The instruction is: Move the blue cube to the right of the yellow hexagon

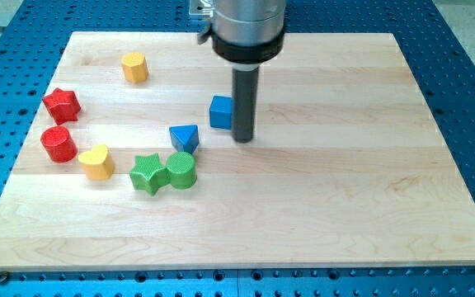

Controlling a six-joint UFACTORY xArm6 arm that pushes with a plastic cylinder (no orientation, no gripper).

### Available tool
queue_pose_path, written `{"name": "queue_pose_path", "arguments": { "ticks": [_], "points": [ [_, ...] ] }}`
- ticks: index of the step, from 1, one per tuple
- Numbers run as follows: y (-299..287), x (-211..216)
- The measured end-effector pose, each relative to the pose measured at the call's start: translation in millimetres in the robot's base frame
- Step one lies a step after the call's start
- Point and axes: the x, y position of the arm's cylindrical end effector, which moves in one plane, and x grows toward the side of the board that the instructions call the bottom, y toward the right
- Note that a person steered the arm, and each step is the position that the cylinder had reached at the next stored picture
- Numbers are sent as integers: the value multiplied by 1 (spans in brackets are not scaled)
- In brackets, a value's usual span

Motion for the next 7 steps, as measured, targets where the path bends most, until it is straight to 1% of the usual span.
{"name": "queue_pose_path", "arguments": {
  "ticks": [1,2,3,5,6,7],
  "points": [
    [-22,-47],
    [-31,-83],
    [-22,-72],
    [-14,-85],
    [14,-95],
    [-26,-114]
  ]
}}
